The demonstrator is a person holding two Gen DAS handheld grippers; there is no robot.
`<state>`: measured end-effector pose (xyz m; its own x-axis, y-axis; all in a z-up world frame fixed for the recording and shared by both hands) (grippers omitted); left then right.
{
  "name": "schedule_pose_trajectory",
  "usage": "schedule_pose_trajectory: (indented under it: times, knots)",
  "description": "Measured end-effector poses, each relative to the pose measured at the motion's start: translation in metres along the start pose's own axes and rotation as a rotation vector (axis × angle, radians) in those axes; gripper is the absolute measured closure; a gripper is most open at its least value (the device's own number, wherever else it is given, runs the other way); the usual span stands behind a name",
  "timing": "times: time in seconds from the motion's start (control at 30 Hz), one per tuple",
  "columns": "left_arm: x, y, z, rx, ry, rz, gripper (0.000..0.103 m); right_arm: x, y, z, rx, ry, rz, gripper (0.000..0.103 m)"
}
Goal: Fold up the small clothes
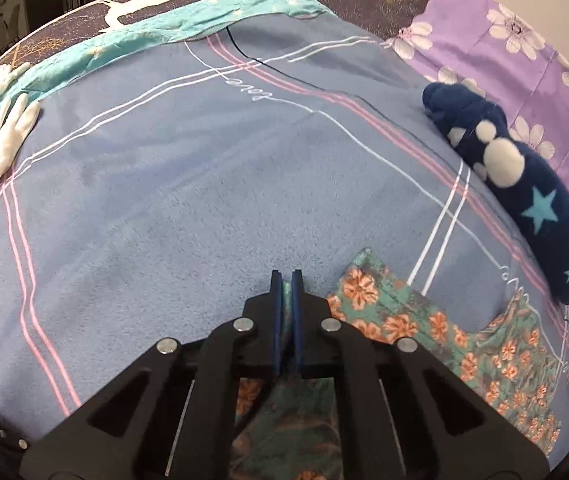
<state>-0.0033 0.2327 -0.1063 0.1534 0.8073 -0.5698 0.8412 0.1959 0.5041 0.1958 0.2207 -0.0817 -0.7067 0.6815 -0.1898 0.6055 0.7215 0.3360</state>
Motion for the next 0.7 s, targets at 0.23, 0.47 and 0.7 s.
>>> schedule_pose_trajectory:
  times: [0.23, 0.47, 0.7]
  knots:
    - [0.012, -0.003, -0.008, -0.034, -0.052, -0.063, 0.101, -0.018, -0.013, -0.034, -0.071, 0.029, 0.033, 0.078]
    - [-0.014, -0.01, -0.028, -0.119, -0.152, 0.061, 0.098, -0.053, -0.017, -0.025, -0.021, 0.038, 0.159, 0.075]
    - [-0.019, -0.007, 0.001, 0.03, 0.045, 0.057, 0.09, -0.037, -0.006, 0.002, 0.024, 0.034, 0.132, 0.099]
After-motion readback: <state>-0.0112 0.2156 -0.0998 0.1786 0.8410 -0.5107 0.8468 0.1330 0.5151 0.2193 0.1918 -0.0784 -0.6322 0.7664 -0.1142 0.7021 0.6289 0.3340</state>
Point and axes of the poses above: each gripper's, at about its wrist camera, not at the fingertips, and z roughly the way its jaws point, x to its left, y to its top, the point moved 1 cm from there along z, roughly the way its jaws point, and after that the axes turned 12 degrees about x, right-handed, at the moved point
